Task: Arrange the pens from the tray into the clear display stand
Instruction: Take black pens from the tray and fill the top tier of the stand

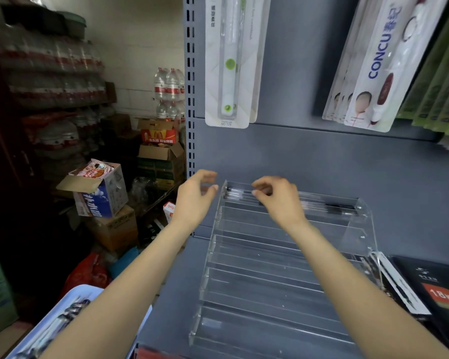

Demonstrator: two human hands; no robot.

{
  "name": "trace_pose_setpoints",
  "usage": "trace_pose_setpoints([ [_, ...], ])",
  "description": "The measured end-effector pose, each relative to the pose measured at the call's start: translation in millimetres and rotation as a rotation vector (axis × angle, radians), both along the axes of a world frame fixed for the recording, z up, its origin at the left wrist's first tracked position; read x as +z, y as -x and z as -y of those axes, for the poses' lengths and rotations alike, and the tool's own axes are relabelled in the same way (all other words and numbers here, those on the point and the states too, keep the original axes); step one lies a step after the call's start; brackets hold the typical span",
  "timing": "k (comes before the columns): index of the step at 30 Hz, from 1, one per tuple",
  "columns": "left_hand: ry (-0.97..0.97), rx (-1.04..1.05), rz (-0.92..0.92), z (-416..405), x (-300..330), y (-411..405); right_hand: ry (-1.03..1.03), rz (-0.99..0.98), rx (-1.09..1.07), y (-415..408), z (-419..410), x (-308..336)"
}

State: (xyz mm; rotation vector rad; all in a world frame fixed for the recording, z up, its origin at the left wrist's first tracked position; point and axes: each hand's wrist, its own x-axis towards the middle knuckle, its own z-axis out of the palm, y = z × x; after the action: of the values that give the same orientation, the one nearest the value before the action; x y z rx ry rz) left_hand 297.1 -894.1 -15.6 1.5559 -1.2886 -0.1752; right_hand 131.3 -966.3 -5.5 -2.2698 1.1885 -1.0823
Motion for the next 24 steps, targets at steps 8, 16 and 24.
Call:
trace_pose_setpoints([
  [8, 0.002, -0.018, 0.056, -89, -24, -43, -0.076, 0.071, 0.181, -66, -98, -22],
  [16, -0.298, 0.102, 0.117, -198, -107, -157, -0.231, -0.185, 0.319, -190, -203, -109],
  [24, -0.633, -0.016, 0.151, -281, -199, -271, -0.548, -0.391, 0.206, -272, -275, -211],
])
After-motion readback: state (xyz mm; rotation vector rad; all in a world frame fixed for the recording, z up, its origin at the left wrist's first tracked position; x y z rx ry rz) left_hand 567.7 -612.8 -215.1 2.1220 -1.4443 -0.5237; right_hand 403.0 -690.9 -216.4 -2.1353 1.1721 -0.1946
